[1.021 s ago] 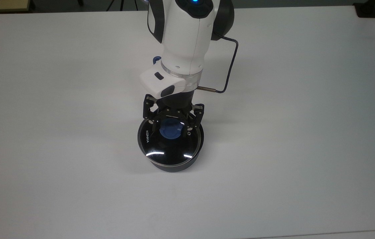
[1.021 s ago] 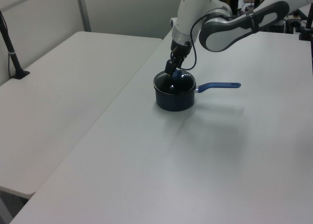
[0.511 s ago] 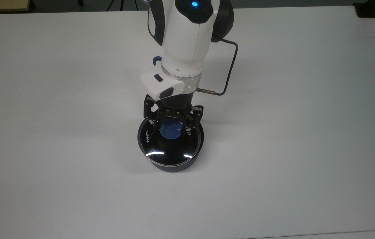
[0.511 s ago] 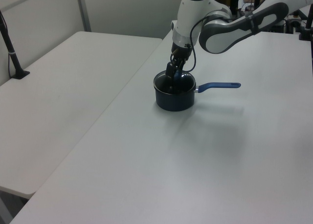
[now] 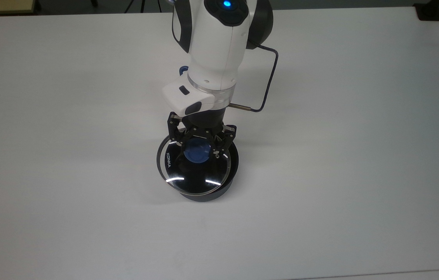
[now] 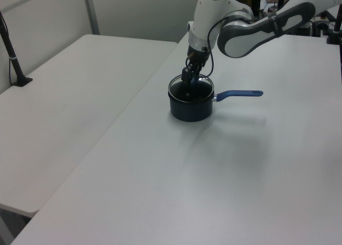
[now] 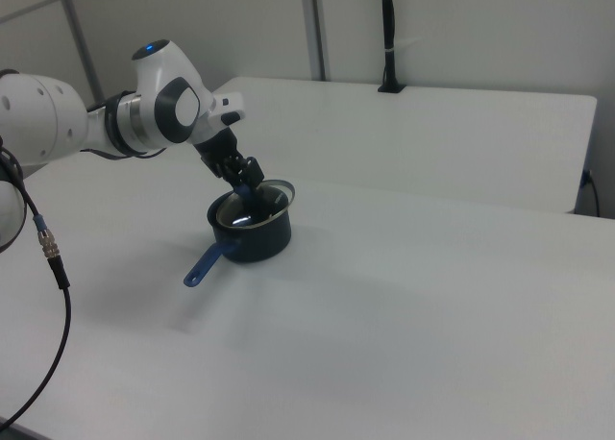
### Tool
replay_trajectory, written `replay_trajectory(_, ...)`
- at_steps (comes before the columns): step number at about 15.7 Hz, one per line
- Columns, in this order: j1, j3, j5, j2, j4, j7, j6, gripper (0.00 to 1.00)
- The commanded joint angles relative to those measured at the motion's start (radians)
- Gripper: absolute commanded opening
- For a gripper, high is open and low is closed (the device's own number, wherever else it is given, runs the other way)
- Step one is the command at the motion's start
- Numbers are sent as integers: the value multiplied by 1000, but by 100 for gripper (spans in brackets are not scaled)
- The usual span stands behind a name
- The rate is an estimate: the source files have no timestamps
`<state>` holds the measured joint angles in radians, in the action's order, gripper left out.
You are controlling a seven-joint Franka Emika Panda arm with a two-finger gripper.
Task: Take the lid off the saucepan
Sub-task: 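Lift the glass lid off the pot and carry it beside the handle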
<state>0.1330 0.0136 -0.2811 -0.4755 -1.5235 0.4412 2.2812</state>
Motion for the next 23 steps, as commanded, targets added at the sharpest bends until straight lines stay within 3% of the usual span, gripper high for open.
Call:
replay_trajectory(1, -27, -4, -13, 67, -14, 4, -77, 56)
replay_trajectory(5, -119, 5, 6, 133, -76, -105, -86, 56)
replay_trajectory(8, -217, 5, 77, 166, -101, -252, -89, 56)
replay_trajectory(10, -288, 15, 91, 219, -185, -376, -88, 56)
replay_trajectory(12, -411, 109, 91, 279, -292, -482, -83, 56)
replay_trajectory(16, -668, 356, 91, 360, -470, -637, -80, 56)
replay_trajectory(19, -679, 381, 89, 350, -503, -665, -78, 56)
replay_trajectory(23, -621, 379, 91, 322, -529, -653, -77, 56)
